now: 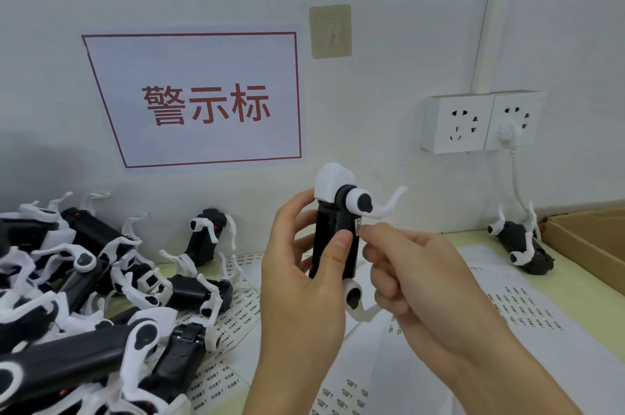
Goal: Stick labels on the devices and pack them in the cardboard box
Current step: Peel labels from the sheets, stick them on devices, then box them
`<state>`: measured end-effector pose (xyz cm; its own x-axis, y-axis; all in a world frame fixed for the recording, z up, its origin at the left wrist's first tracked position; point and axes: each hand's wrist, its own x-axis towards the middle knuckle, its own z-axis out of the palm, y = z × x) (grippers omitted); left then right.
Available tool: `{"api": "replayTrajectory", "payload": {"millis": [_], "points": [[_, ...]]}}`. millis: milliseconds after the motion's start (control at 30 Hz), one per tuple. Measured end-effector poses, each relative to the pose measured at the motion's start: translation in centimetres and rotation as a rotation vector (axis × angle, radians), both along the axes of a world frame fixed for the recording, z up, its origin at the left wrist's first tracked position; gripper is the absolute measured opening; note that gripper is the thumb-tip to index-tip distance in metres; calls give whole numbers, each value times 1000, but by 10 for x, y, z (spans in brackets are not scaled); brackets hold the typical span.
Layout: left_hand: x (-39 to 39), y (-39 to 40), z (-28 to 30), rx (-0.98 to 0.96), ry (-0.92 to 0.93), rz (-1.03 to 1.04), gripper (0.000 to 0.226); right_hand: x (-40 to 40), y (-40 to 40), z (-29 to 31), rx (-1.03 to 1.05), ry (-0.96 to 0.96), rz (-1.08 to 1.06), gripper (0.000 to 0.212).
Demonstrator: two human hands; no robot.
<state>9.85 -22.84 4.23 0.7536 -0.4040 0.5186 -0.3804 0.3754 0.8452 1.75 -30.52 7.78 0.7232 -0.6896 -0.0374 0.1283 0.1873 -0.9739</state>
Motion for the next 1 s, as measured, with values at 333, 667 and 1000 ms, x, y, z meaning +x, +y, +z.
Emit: {"api": "replayTrajectory", "payload": {"millis": [333, 667, 1000], "points": [[-5, -1, 2, 88, -156, 170, 47, -2, -7, 1, 243, -50, 131, 16], [17, 13, -1, -180, 591, -3, 35, -19, -37, 2, -2, 31, 66, 19], [11, 12, 7, -293, 717, -227, 34, -33, -53, 5, -371, 11, -37, 25]]}}
